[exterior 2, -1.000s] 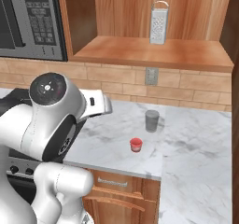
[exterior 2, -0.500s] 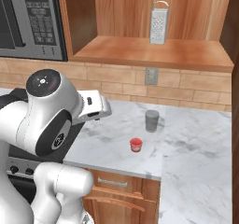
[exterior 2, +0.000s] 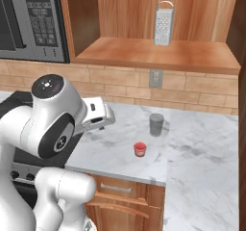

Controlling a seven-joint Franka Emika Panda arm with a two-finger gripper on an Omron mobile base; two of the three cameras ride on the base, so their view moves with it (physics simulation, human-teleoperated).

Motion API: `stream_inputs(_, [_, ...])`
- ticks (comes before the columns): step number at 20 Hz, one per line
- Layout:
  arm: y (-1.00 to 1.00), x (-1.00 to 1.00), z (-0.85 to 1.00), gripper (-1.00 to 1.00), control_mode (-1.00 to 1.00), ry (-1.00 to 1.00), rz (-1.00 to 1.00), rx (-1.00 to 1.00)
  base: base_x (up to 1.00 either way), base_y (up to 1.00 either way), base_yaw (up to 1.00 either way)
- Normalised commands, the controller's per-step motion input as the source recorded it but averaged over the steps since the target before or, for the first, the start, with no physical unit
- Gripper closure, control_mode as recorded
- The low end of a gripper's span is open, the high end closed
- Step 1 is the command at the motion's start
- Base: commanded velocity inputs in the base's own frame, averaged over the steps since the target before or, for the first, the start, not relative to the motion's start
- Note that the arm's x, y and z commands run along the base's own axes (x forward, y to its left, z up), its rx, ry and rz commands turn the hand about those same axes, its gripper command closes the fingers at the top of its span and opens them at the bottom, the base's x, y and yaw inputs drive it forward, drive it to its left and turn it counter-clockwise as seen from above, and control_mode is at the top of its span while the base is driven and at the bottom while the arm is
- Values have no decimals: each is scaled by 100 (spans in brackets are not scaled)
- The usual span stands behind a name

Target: Pick the cereal and jam from the counter and place them in the cabinets closest to them.

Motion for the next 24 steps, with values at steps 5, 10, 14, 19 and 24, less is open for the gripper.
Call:
stream_inputs(5, [-1,18,-27,-100,-100,4,0,-4,0,0,0])
stream_inputs(10, [-10,23,-23,-100,-100,1,0,-1,0,0,0])
stream_inputs(14, [-18,23,-21,-100,-100,0,0,0,0,0,0])
stream_inputs(19, [-23,25,-18,-100,-100,0,0,0,0,0,0])
stream_inputs(24, [-27,24,-19,-100,-100,0,0,0,0,0,0])
